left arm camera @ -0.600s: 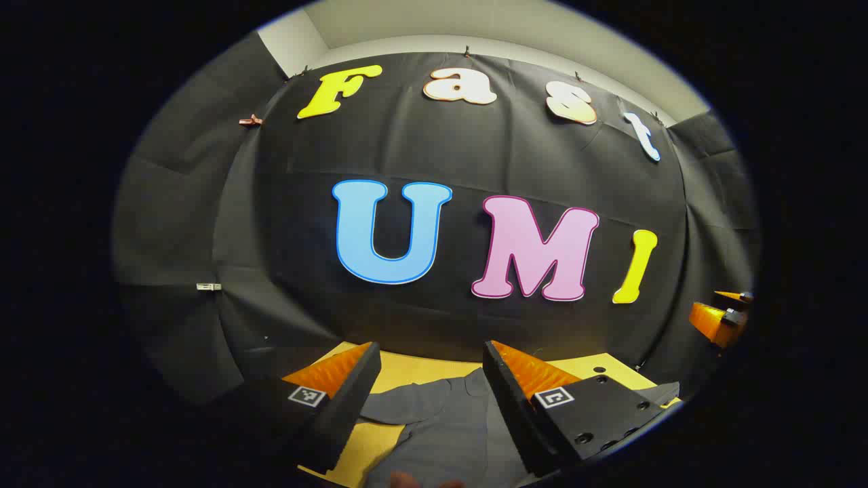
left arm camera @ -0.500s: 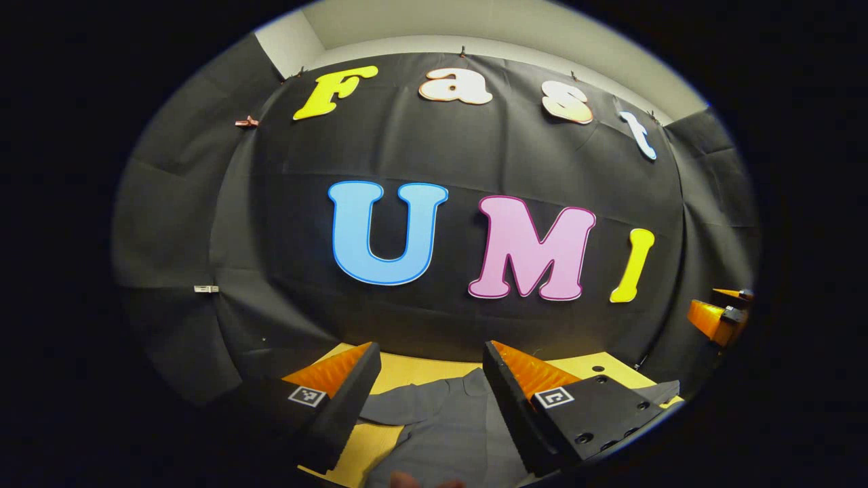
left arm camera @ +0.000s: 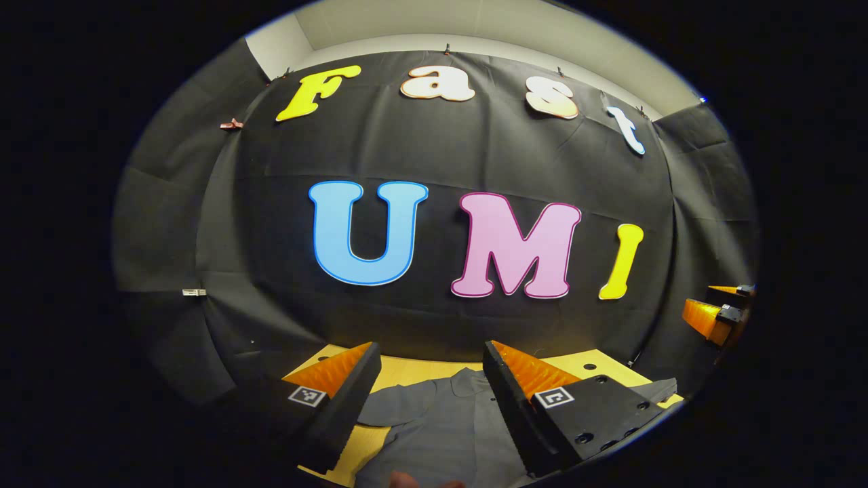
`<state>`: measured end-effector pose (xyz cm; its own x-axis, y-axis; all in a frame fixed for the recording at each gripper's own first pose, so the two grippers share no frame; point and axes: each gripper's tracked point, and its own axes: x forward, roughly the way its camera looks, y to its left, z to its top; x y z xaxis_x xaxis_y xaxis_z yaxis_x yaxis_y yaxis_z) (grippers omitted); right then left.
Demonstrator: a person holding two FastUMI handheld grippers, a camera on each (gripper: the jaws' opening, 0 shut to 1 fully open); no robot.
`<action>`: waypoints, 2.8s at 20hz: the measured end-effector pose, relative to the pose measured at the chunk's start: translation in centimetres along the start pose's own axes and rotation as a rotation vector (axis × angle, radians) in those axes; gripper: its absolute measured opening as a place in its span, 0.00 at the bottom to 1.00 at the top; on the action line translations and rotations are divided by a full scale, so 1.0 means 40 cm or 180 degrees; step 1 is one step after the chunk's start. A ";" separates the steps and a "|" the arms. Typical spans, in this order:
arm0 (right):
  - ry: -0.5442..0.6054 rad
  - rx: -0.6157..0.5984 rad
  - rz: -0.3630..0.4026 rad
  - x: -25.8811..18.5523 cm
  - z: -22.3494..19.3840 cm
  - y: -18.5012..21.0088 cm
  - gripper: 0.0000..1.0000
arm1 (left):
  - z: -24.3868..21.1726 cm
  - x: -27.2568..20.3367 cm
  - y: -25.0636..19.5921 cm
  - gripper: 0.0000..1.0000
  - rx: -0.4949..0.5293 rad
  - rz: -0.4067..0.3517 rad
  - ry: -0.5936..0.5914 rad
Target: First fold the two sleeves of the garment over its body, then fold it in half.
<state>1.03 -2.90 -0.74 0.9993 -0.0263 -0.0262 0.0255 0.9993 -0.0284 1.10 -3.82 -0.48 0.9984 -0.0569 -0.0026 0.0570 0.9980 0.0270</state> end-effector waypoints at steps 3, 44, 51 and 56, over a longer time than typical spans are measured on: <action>0.0043 -0.0026 -0.0065 0.019 -0.018 -0.045 0.96 | -0.011 0.018 -0.037 0.95 0.0001 -0.0030 0.0024; 0.2623 0.0789 -0.0616 0.092 -1.103 -0.785 0.83 | -0.162 0.041 -0.404 0.95 0.0428 0.0332 0.0714; 0.2459 0.0602 -0.0721 0.096 -1.078 -0.807 0.07 | -0.153 0.016 -0.371 0.95 0.0431 0.0352 0.0709; 0.2087 0.0648 -0.0742 0.084 -0.970 -0.793 0.07 | -0.154 0.005 -0.332 0.96 0.0367 0.0263 0.0678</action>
<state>2.52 -35.76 -38.68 0.7473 -0.1867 -0.6378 0.3043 0.9493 0.0787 0.55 -16.92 -6.99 0.9776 0.0438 -0.2059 -0.0128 0.9886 0.1497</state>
